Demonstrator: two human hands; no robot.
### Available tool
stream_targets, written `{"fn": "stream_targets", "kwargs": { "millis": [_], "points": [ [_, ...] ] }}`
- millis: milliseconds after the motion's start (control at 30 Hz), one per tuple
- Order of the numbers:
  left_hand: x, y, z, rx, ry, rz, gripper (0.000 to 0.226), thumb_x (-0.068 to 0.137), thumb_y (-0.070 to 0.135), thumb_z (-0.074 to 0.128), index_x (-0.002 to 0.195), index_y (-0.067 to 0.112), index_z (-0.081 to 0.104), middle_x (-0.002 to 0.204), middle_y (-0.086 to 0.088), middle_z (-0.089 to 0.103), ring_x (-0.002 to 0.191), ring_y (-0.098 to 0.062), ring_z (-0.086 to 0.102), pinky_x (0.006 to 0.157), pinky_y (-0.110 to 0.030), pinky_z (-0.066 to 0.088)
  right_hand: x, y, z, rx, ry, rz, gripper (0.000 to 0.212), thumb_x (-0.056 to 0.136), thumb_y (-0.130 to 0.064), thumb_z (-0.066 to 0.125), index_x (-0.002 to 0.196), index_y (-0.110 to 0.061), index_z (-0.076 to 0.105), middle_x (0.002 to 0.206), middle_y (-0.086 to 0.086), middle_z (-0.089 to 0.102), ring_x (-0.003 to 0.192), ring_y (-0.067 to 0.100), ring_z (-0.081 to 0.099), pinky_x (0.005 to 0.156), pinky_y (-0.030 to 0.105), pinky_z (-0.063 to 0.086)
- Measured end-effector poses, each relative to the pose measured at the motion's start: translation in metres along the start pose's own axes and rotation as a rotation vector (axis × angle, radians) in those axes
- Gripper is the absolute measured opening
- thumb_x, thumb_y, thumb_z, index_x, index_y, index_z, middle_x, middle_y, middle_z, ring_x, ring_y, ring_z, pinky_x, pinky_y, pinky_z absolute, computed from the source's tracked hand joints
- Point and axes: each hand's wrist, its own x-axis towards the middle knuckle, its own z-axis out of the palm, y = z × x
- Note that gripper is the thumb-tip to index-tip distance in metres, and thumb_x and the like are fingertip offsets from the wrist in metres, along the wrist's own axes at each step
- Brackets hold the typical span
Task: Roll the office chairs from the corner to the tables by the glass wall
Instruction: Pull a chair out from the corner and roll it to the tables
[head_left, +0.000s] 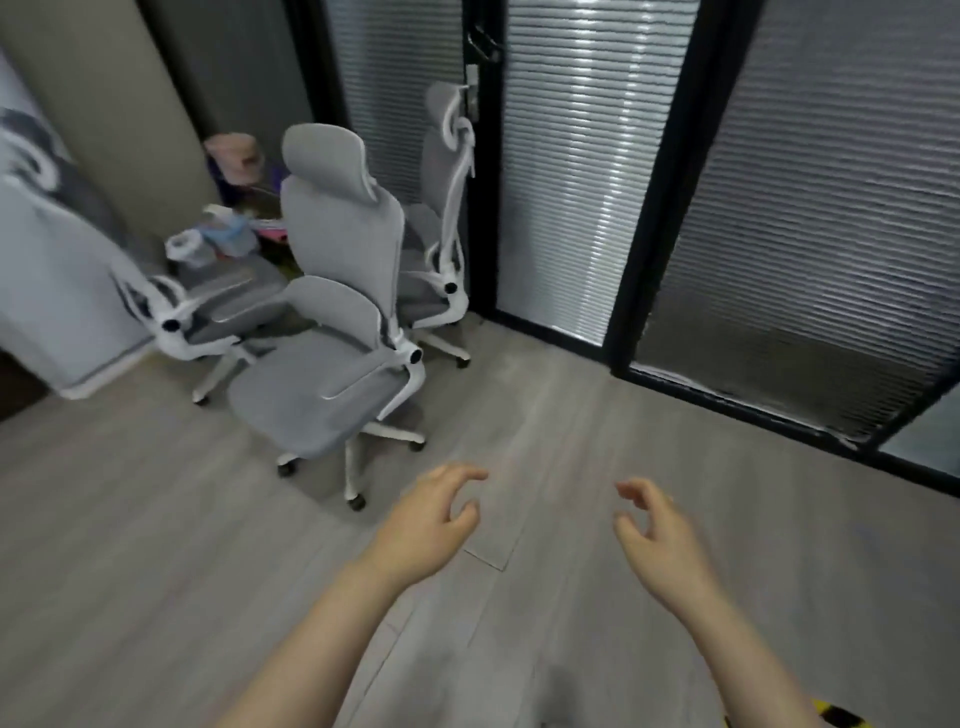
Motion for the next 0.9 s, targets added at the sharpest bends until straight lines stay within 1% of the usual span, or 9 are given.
{"fn": "stream_targets", "kwargs": {
  "millis": [100, 200, 267, 400, 467, 533, 600, 733, 900],
  "points": [
    [-0.007, -0.038, -0.034, -0.002, 0.075, -0.101, 0.034, 0.092, 0.026, 0.054, 0.126, 0.025, 0.057, 0.121, 0.02, 0.049, 0.121, -0.003, 0.046, 0.098, -0.012, 0.029, 0.034, -0.038, 0.035, 0.014, -0.089, -0.096, 0.032, 0.089, -0.01, 0.059, 0.12, -0.02, 0.057, 0.12, -0.006, 0.059, 0.109, 0.007, 0.051, 0.09, 0.02, 0.034],
    [-0.002, -0.071, -0.06, -0.01, 0.136, -0.159, 0.048, 0.082, 0.044, 0.042, 0.123, 0.025, 0.058, 0.117, 0.022, 0.048, 0.115, -0.002, 0.047, 0.1, -0.021, 0.037, 0.072, -0.071, 0.068, 0.014, -0.158, -0.169, 0.034, 0.088, -0.009, 0.06, 0.121, -0.018, 0.058, 0.117, -0.008, 0.058, 0.112, 0.009, 0.053, 0.089, 0.018, 0.033],
    [0.009, -0.093, -0.076, -0.013, 0.18, -0.195, 0.053, 0.079, 0.048, 0.037, 0.123, 0.026, 0.058, 0.118, 0.022, 0.049, 0.117, -0.001, 0.048, 0.103, -0.024, 0.038, 0.103, -0.092, 0.087, 0.018, -0.193, -0.207, 0.034, 0.088, -0.01, 0.06, 0.12, -0.019, 0.057, 0.118, -0.009, 0.057, 0.114, 0.01, 0.053, 0.092, 0.021, 0.034],
    [0.05, -0.137, -0.108, -0.014, 0.238, -0.279, 0.042, 0.084, 0.038, 0.045, 0.122, 0.027, 0.058, 0.121, 0.02, 0.053, 0.115, -0.003, 0.051, 0.1, -0.024, 0.04, 0.174, -0.133, 0.119, 0.032, -0.231, -0.266, 0.033, 0.09, -0.012, 0.057, 0.121, -0.023, 0.055, 0.122, -0.01, 0.057, 0.111, 0.005, 0.05, 0.09, 0.022, 0.034],
    [0.076, -0.157, -0.124, -0.009, 0.264, -0.294, 0.048, 0.082, 0.045, 0.04, 0.121, 0.024, 0.059, 0.12, 0.018, 0.055, 0.115, -0.002, 0.051, 0.101, -0.024, 0.039, 0.212, -0.155, 0.132, 0.032, -0.247, -0.291, 0.033, 0.091, -0.013, 0.057, 0.122, -0.021, 0.055, 0.121, -0.01, 0.056, 0.112, 0.005, 0.049, 0.09, 0.02, 0.033],
    [0.104, -0.173, -0.142, 0.004, 0.272, -0.325, 0.052, 0.081, 0.049, 0.037, 0.122, 0.024, 0.059, 0.121, 0.015, 0.057, 0.115, -0.003, 0.051, 0.096, -0.016, 0.035, 0.25, -0.175, 0.144, 0.03, -0.276, -0.313, 0.031, 0.092, -0.014, 0.057, 0.122, -0.021, 0.055, 0.121, -0.01, 0.055, 0.115, 0.007, 0.049, 0.09, 0.019, 0.032],
    [0.13, -0.188, -0.159, 0.021, 0.286, -0.361, 0.042, 0.087, 0.04, 0.045, 0.124, 0.025, 0.058, 0.121, 0.017, 0.055, 0.115, -0.003, 0.051, 0.092, -0.012, 0.031, 0.286, -0.194, 0.154, 0.02, -0.298, -0.345, 0.03, 0.092, -0.016, 0.057, 0.122, -0.021, 0.056, 0.119, -0.01, 0.054, 0.116, 0.008, 0.049, 0.089, 0.02, 0.033],
    [0.176, -0.224, -0.186, 0.008, 0.333, -0.391, 0.031, 0.095, 0.025, 0.053, 0.125, 0.027, 0.057, 0.126, 0.013, 0.055, 0.118, -0.004, 0.049, 0.093, -0.014, 0.03, 0.352, -0.228, 0.175, -0.004, -0.302, -0.36, 0.029, 0.093, -0.017, 0.057, 0.121, -0.02, 0.056, 0.116, -0.01, 0.052, 0.114, 0.009, 0.049, 0.089, 0.022, 0.033],
    [0.225, -0.271, -0.213, -0.035, 0.321, -0.432, 0.034, 0.094, 0.032, 0.048, 0.128, 0.03, 0.054, 0.132, 0.016, 0.05, 0.124, -0.003, 0.045, 0.101, -0.019, 0.031, 0.419, -0.255, 0.205, -0.02, -0.328, -0.375, 0.028, 0.091, -0.014, 0.06, 0.118, -0.02, 0.057, 0.115, -0.007, 0.056, 0.111, 0.009, 0.052, 0.088, 0.023, 0.036]
  ]
}}
